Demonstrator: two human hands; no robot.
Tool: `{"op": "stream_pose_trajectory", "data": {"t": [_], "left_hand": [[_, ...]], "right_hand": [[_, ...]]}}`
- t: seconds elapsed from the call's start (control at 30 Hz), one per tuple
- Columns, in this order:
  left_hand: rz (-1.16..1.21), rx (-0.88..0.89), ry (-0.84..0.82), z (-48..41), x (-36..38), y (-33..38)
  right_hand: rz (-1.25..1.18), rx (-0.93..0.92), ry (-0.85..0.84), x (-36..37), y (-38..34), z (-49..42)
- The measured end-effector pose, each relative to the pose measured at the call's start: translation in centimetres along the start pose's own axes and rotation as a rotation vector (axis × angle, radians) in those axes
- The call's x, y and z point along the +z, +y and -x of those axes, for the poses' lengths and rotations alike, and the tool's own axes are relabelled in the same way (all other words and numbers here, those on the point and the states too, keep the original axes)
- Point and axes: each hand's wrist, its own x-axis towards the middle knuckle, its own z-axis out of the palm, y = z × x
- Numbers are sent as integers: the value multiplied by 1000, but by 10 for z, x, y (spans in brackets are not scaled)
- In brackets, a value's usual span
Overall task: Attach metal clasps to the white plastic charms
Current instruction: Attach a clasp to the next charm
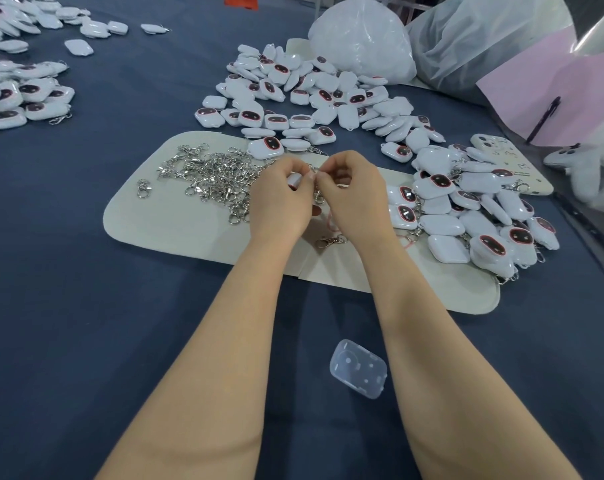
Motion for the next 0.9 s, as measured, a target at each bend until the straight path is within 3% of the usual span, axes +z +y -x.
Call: {"op": "stream_pose_trajectory", "data": {"t": [0.3,0.63,0.9], "left_hand": [[-73,27,10,1,-1,-1],[-109,19,0,2,-3,2],[-234,97,-37,5,-4,3]], "right_hand": [[-8,30,-9,0,-1,-1],[-92,69,-195,-8,-4,1],[29,-10,-105,-5,3,0]]}}
